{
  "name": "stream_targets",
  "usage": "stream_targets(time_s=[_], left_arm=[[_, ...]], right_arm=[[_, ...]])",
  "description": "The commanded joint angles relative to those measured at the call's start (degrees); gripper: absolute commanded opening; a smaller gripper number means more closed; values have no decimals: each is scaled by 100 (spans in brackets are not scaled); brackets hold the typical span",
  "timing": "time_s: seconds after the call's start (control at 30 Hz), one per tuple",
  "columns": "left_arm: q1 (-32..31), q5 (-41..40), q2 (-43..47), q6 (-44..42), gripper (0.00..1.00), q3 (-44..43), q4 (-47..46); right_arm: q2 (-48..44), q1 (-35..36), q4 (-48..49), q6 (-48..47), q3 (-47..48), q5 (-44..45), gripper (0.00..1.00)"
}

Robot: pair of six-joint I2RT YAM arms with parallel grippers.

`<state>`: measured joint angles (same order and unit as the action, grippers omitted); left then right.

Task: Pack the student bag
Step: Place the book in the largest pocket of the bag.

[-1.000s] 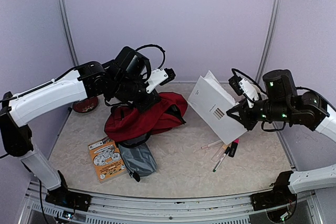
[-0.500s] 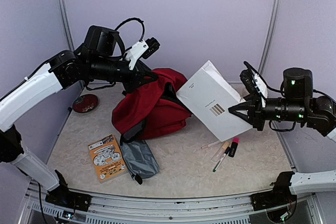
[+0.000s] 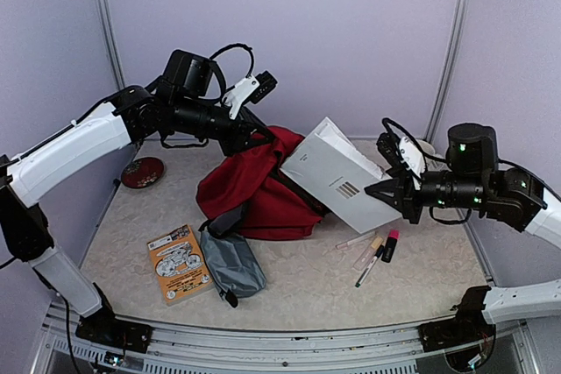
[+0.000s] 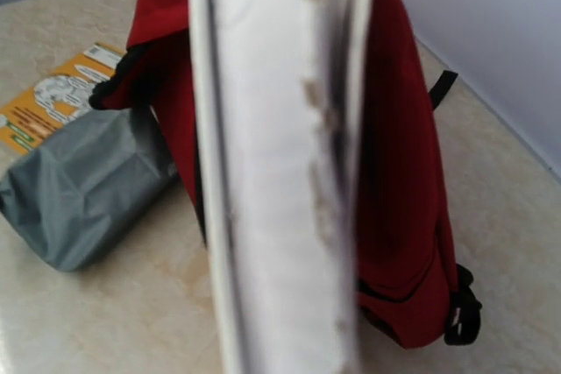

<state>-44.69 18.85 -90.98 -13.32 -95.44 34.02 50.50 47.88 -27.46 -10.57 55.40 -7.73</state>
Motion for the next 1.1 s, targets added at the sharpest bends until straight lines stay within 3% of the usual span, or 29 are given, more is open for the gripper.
stream_targets(time_s=[0.0, 0.2, 0.33, 0.47, 0.53, 0.73, 0.9, 1.07], left_arm=[[19, 368, -50, 156, 12, -228, -472], [266, -374, 3, 122, 14, -53, -680], [258, -130, 17, 139, 17, 215, -736], [220, -281, 102, 396, 8, 364, -938], [85, -222, 248, 674, 3, 541, -1303], [-504, -445, 584, 1037, 0, 841, -1995], [-503, -1014, 464, 1164, 0, 410, -1901], [-373, -1381, 362, 1293, 0, 147, -1726]], right_arm=[[41, 111, 666, -609, -357, 12, 1], [-75, 374, 613, -1039, -998, 359, 1], [-56, 627, 651, -1052, -1282, 380, 1], [174, 990, 804, -852, -1289, 758, 0], [418, 1293, 906, -615, -1072, 1214, 0], [1305, 2111, 1528, -869, -505, 2547, 0], [2322, 2208, 1112, -1091, 485, 3390, 0], [2959, 2208, 1120, -2065, 415, 4593, 0]])
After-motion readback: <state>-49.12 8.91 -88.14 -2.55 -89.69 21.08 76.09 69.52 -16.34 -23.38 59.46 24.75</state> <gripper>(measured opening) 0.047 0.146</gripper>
